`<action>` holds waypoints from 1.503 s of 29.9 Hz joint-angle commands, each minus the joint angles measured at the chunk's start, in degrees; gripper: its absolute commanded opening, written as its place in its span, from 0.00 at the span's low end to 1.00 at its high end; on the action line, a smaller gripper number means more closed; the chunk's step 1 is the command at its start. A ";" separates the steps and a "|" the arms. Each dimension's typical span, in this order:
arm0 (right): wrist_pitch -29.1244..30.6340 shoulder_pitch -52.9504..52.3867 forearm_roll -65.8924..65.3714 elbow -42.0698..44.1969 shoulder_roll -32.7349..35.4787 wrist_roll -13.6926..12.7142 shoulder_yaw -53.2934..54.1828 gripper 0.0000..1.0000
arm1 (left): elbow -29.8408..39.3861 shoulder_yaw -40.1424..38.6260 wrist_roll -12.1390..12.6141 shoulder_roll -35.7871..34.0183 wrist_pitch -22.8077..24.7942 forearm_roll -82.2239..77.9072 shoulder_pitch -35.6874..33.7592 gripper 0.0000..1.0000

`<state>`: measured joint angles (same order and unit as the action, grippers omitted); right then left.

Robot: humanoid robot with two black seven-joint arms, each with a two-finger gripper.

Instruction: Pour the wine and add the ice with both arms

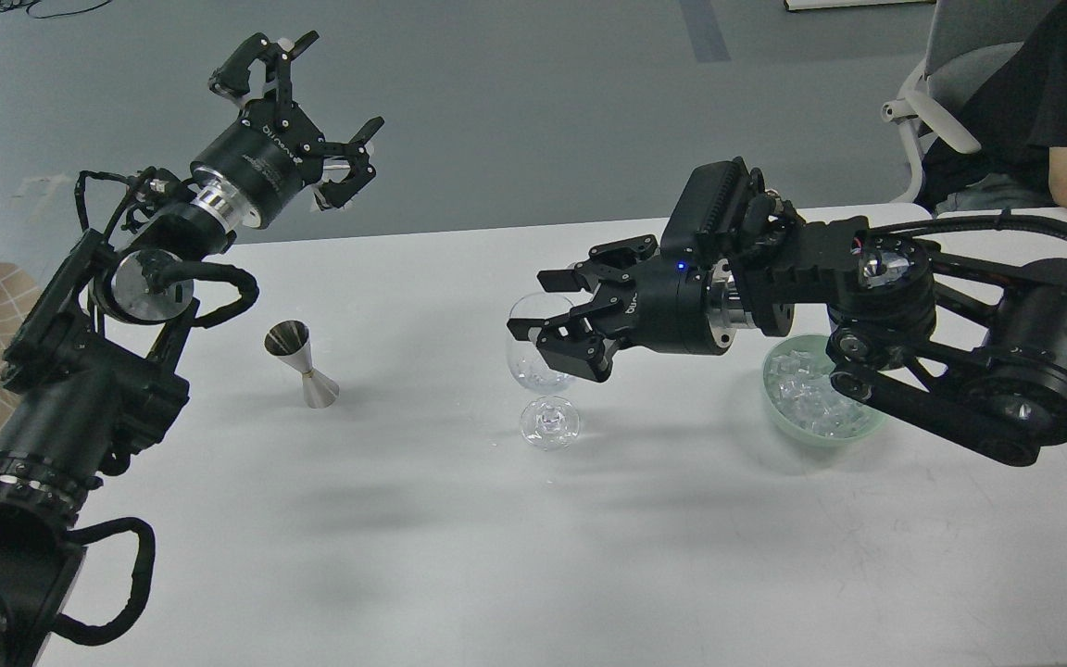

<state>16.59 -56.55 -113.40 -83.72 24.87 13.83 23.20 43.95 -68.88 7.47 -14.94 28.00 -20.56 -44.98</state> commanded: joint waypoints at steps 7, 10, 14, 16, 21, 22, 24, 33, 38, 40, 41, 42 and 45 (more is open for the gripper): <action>-0.07 0.21 8.37 4.88 0.00 -0.12 10.10 1.00 | 0.00 -0.02 -0.09 -0.09 0.00 0.09 0.06 0.98; -0.07 0.39 11.79 8.21 0.00 -0.03 14.67 1.00 | 0.00 -0.11 -0.09 -0.09 0.00 0.09 0.24 0.98; -0.16 -0.14 17.59 13.75 -0.70 0.15 19.77 1.00 | 0.00 -0.11 -0.18 -0.09 0.00 0.09 0.15 0.98; -0.51 -0.14 20.23 16.39 -1.32 0.15 21.89 1.00 | 0.00 -0.11 -0.44 -0.09 0.00 0.09 0.07 0.98; -1.39 -0.14 27.53 26.14 -5.18 0.50 26.02 1.00 | -0.70 -0.46 -1.84 0.00 0.00 0.17 0.15 0.98; -1.47 -0.14 28.41 27.46 -5.79 0.41 26.54 1.00 | -0.70 -0.46 -2.46 0.00 0.00 0.17 0.24 0.98; -1.56 -0.66 31.13 31.76 -7.20 0.41 28.21 1.00 | -0.79 -0.11 -4.39 0.00 0.00 -0.18 0.33 0.98; -1.74 -7.35 56.52 51.72 -17.31 0.32 29.98 1.00 | -3.95 0.15 -11.60 0.26 -0.93 -0.09 -0.02 0.98; -3.66 -5.16 72.07 54.98 -20.65 0.67 30.24 1.00 | -5.36 0.24 -11.78 0.53 -0.05 0.09 -0.02 0.98; -4.46 -4.27 75.15 54.89 -20.83 1.02 30.33 1.00 | -5.54 0.24 -11.87 0.70 0.00 0.17 -0.02 0.98; -4.64 -4.18 76.13 54.98 -20.92 1.20 30.33 1.00 | -5.80 0.24 -11.87 0.79 0.00 0.17 -0.02 0.98; -4.73 -4.09 77.27 54.98 -21.18 1.37 30.50 1.00 | -6.06 0.24 -11.78 0.88 0.00 0.17 -0.02 0.98; -4.90 -3.31 82.10 54.98 -22.32 2.08 32.60 1.00 | -6.68 0.15 -11.78 2.28 0.00 0.26 -0.11 0.98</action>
<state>11.94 -60.59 -35.53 -28.76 3.54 15.35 54.01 37.69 -68.65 -4.36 -13.87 27.98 -20.35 -45.02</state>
